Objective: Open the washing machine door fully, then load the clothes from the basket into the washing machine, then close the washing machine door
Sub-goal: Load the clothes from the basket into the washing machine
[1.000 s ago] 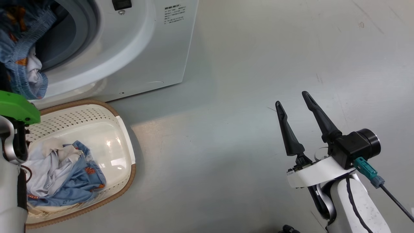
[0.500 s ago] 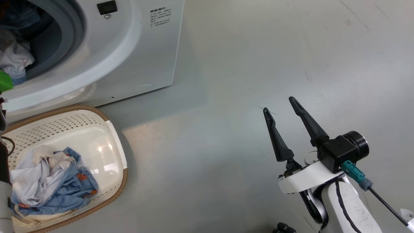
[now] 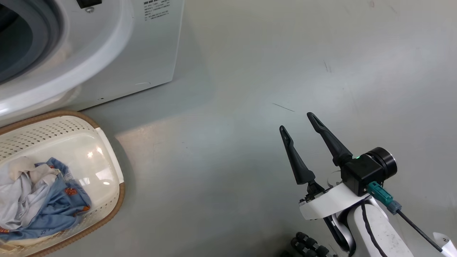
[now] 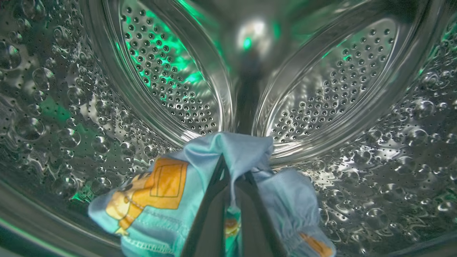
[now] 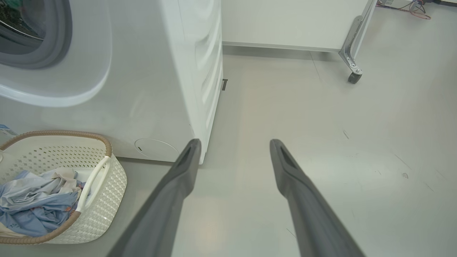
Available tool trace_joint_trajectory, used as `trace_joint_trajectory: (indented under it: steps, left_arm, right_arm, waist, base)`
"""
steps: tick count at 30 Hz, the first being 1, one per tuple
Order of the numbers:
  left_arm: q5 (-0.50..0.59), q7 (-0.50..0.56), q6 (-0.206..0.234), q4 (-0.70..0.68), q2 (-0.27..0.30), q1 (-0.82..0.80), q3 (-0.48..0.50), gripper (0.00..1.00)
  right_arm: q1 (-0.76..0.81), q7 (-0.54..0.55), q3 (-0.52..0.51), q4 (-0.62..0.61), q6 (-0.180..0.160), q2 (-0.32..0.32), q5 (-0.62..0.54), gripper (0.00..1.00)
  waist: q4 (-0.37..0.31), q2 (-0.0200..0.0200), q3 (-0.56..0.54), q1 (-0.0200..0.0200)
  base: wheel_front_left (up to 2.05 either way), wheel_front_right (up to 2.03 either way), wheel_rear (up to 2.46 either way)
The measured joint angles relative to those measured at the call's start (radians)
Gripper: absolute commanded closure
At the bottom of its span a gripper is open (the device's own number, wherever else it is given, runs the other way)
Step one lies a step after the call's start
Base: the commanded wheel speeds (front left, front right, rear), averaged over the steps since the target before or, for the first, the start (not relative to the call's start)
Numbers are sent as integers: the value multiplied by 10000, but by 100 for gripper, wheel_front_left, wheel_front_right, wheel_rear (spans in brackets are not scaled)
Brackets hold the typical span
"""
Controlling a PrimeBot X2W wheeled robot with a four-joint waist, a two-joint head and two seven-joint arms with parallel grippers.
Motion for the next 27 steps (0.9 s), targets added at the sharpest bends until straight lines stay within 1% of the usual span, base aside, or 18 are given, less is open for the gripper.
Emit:
trace_joint_trajectory:
  steps: [4, 9, 13, 15, 18, 20, 23, 25, 27]
  left_arm:
    - [8, 12, -2, 192, 362, -480, 111, 100]
    - [-2, 10, 0, 313, 447, -1107, 176, 100]
    - [-2, -4, 58, 487, 631, -1366, 215, 100]
    - [-4, -109, 173, 569, 700, -1519, 362, 100]
    - [-4, -270, 221, 771, 752, -1762, 474, 100]
    - [-2, -330, 245, 811, 945, -1910, 499, 100]
    - [-19, -694, 245, 813, 1018, -2323, 596, 100]
    - [-2, -876, 236, 803, 1028, -2580, 529, 100]
    - [341, -924, 146, 894, 1241, -2673, 180, 100]
  right_arm:
    - [0, 0, 29, -29, 0, 6, 10, 0]
    - [0, 0, 44, -98, 0, 12, 109, 0]
    - [-1, 0, 107, -157, 0, 17, 228, 0]
    - [-2, 0, 130, -186, 0, 31, 299, 0]
    - [-4, 0, 169, -203, 0, 33, 370, 0]
    - [-4, 0, 240, -221, 0, 44, 389, 0]
    - [-3, 0, 192, -257, 0, 44, 456, 0]
    - [-2, 0, 180, -270, 0, 42, 460, 0]
    - [-1, 0, 184, -282, 0, 44, 560, 0]
  waist:
    - [-140, 0, 285, 0]
    - [-286, 0, 614, 0]
    - [-362, 0, 784, 0]
    - [-418, 0, 874, 0]
    - [-496, 0, 958, 0]
    - [-557, 0, 996, 0]
    - [-625, 0, 1057, 0]
    - [-651, 0, 1084, 0]
    - [-681, 0, 1116, 1]
  base:
    - [0, 0, 0]
    - [0, 0, 0]
    - [0, 0, 0]
    - [0, 0, 0]
    - [0, 0, 0]
    - [0, 0, 0]
    - [0, 0, 0]
    - [0, 0, 0]
    - [0, 0, 0]
